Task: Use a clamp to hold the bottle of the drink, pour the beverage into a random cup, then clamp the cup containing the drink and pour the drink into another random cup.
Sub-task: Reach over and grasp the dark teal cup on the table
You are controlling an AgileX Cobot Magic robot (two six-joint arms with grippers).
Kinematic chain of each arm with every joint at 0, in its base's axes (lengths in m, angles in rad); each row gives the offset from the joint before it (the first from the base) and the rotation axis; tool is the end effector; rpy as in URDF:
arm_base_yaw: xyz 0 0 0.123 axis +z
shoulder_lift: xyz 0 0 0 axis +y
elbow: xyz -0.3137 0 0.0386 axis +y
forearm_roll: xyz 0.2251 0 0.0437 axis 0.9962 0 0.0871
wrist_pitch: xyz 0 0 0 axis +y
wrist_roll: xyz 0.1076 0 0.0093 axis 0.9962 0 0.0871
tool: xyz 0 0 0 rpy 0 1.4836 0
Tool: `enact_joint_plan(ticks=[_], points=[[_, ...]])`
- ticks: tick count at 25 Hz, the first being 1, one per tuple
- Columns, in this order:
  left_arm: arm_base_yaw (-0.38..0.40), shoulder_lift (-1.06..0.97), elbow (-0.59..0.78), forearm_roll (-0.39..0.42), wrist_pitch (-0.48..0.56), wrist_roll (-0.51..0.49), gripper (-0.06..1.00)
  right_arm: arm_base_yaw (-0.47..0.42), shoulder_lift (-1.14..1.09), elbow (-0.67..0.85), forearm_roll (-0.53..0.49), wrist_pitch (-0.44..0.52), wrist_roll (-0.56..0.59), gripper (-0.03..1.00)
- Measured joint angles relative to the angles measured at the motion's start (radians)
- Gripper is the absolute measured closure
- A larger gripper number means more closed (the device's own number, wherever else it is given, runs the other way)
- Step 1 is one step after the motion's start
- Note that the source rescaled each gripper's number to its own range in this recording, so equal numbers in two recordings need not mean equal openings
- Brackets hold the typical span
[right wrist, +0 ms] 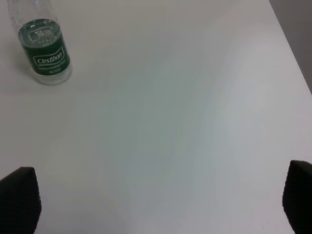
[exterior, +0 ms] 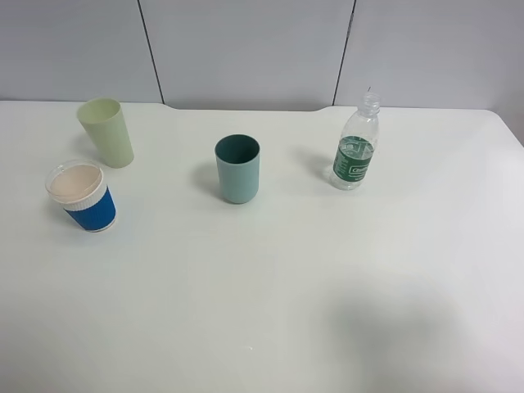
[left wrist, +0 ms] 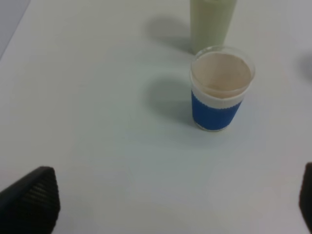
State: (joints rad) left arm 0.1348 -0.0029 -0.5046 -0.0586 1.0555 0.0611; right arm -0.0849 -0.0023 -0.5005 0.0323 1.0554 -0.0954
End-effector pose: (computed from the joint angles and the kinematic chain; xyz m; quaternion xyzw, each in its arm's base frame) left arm -0.0406 -0.0111 0.2603 -0.0301 0.8490 0.0224 0.5271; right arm -0.0408 0.0065 0.2591 -0.0051 0.8510 -0.0312 0.5242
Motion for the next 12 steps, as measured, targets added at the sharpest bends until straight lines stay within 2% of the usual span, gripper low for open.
enact_joint_plan(ticks=[4, 12], points=[[0.0, 0.04, -0.019, -0.014, -0.019, 0.0, -0.06, 0.0, 0.0, 0.0, 0.0, 0.0, 0.0, -0.03], [0.0, 0.276, -0.094, -0.019, -0.156, 0.017, -0.06, 0.0, 0.0, 0.0, 0.0, 0.0, 0.0, -0.03]])
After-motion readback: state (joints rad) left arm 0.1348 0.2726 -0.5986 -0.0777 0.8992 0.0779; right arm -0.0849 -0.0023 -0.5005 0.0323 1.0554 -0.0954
